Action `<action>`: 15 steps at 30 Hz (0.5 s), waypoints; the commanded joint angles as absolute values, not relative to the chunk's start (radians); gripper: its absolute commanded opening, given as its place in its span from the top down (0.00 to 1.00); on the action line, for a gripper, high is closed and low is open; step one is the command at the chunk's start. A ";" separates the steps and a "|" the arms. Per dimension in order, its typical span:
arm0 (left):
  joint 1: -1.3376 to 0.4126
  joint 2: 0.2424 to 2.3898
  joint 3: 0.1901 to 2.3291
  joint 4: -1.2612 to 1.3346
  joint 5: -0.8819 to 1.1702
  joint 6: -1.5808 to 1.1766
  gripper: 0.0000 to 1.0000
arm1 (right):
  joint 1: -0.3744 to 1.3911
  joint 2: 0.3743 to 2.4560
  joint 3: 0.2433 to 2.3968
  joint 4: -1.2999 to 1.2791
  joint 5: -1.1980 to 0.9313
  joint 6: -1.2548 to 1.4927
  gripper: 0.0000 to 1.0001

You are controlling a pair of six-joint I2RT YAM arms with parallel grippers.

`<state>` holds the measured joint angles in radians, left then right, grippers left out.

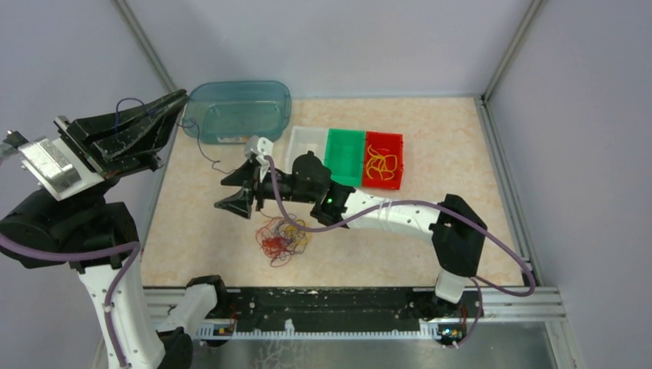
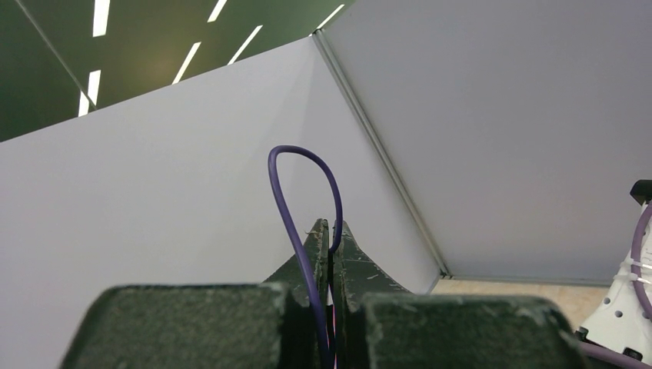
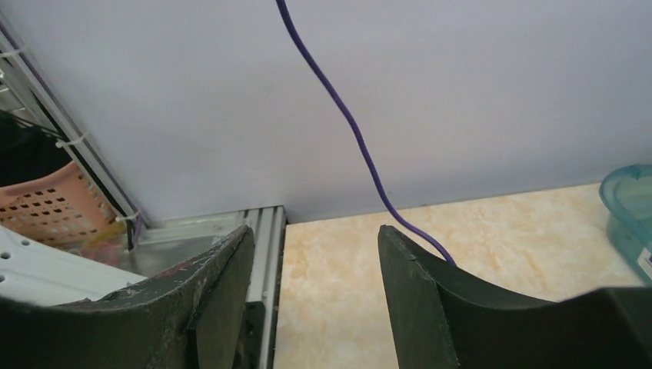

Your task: Untangle the cables

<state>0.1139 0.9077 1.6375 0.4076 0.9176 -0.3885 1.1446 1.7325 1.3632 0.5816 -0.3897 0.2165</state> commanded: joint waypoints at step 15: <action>0.119 0.891 1.604 0.402 0.953 -0.411 1.00 | 1.114 1.564 1.288 0.769 -0.534 0.326 0.36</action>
<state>0.1139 0.9005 1.6100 0.3939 0.9375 -0.4000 1.1221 1.4769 1.2133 0.7261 -0.4698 0.2737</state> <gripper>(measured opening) 0.015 0.645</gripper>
